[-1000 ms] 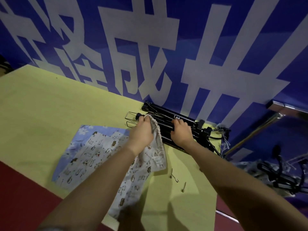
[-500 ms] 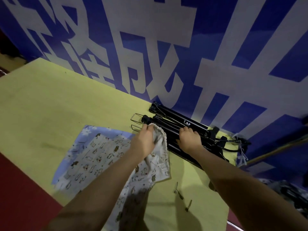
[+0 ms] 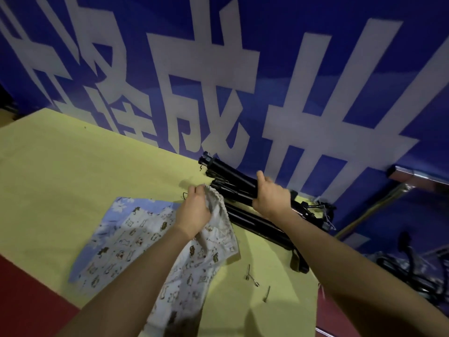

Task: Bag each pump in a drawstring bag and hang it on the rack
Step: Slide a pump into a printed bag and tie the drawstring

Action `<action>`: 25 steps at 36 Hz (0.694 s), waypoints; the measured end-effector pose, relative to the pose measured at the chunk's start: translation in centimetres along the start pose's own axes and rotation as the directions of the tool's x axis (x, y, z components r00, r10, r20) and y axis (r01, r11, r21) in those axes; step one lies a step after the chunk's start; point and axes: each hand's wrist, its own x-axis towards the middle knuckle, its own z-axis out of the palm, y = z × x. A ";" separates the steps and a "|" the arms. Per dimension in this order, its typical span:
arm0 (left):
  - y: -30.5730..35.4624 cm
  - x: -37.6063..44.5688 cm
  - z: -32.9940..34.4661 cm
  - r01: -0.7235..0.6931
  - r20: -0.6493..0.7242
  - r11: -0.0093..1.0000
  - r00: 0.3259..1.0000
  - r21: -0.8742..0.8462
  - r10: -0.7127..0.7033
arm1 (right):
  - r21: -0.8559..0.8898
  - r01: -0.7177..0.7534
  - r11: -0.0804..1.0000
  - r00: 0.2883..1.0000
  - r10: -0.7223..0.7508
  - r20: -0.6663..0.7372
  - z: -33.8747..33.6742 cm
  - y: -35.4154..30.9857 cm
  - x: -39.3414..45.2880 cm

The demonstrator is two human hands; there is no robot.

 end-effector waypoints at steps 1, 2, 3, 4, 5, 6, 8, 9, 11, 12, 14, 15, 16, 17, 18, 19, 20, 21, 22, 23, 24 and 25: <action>0.0 -0.2 -0.2 -0.003 -0.009 1.000 1.000 -0.013 0.003 | 0.017 0.006 1.000 1.000 -0.006 -0.004 -0.4 0.1 -0.6; 0.1 -0.5 -0.4 -0.004 -0.014 1.000 1.000 -0.023 0.004 | 0.034 0.012 0.999 1.000 -0.012 -0.009 -0.7 0.2 -1.2; 0.2 -0.7 -0.7 -0.005 -0.018 0.999 1.000 -0.034 0.004 | 0.052 0.020 0.998 1.000 -0.019 -0.017 -1.0 0.4 -1.9; 0.4 -1.0 -0.9 -0.007 -0.018 0.999 1.000 -0.045 0.006 | 0.067 0.024 0.997 0.999 -0.023 -0.024 -1.2 0.7 -2.5; 0.5 -1.2 -1.0 -0.013 -0.020 0.998 1.000 -0.054 0.012 | 0.077 0.030 0.997 0.999 -0.028 -0.033 -1.4 0.9 -3.1; 0.7 -1.5 -1.1 -0.022 -0.020 0.998 1.000 -0.067 0.020 | 0.080 0.033 0.996 0.999 -0.030 -0.039 -1.5 1.2 -3.8; 0.8 -2.0 -1.2 -0.035 -0.008 0.995 0.999 -0.092 0.035 | 0.074 0.029 0.997 0.999 -0.025 -0.046 -1.6 1.6 -5.0; 0.9 -2.3 -1.2 -0.039 0.002 0.993 0.999 -0.107 0.039 | 0.073 0.026 0.997 0.999 -0.023 -0.044 -1.7 1.9 -5.9; 0.8 -2.6 -1.4 -0.036 0.008 0.990 0.999 -0.136 0.037 | 0.062 0.024 0.998 0.999 -0.022 -0.034 -1.6 2.3 -7.1; 0.9 -3.2 -1.4 -0.037 0.008 0.987 0.999 -0.155 0.038 | 0.053 0.014 0.998 0.999 -0.013 -0.031 -1.6 2.6 -8.4; 0.8 -3.4 -1.6 -0.032 -0.006 0.981 0.999 -0.192 0.032 | 0.045 0.016 0.999 0.999 -0.015 -0.036 -1.2 3.0 -9.7; 0.8 -3.6 -1.7 -0.031 -0.007 0.979 1.000 -0.202 0.030 | 0.047 0.018 0.999 0.999 -0.016 -0.035 -1.0 3.2 -10.5; 0.8 -3.9 -1.7 -0.032 -0.006 0.978 0.999 -0.208 0.031 | 0.052 0.020 0.998 0.999 -0.018 -0.030 -0.8 3.4 -11.3; 0.6 -4.1 -1.7 -0.033 -0.004 0.977 0.999 -0.210 0.033 | 0.055 0.023 0.998 0.999 -0.021 -0.031 -0.5 3.5 -12.0; 0.5 -4.3 -1.8 -0.034 0.002 0.977 0.999 -0.212 0.035 | 0.058 0.024 0.998 0.999 -0.022 -0.035 -0.3 3.6 -12.7; 0.4 -4.5 -1.8 -0.035 0.012 0.976 0.999 -0.214 0.038 | 0.062 0.027 0.998 0.999 -0.024 -0.041 -0.1 3.8 -13.2; 0.3 -4.6 -1.9 -0.041 0.025 0.975 0.999 -0.219 0.048 | 0.069 0.029 0.997 0.998 -0.026 -0.049 0.0 3.9 -13.6; 0.3 -4.8 -2.0 -0.057 0.039 0.973 0.997 -0.225 0.067 | 0.067 0.032 0.997 0.998 -0.029 -0.055 0.1 4.0 -13.9; 0.2 -4.9 -2.1 -0.081 0.058 0.970 0.994 -0.229 0.097 | 0.054 0.035 0.998 0.998 -0.032 -0.056 0.0 4.0 -14.1; 0.1 -5.0 -2.2 -0.112 0.080 0.967 0.988 -0.228 0.133 | 0.030 0.042 0.999 0.998 -0.041 -0.055 0.0 4.1 -14.3; 0.1 -5.1 -2.2 -0.138 0.105 0.964 0.981 -0.225 0.165 | -0.004 0.053 0.999 0.997 -0.054 -0.055 -0.1 4.1 -14.5; 0.1 -5.2 -2.3 -0.157 0.130 0.963 0.973 -0.220 0.188 | -0.045 0.068 0.997 0.996 -0.071 -0.054 -0.1 4.1 -14.5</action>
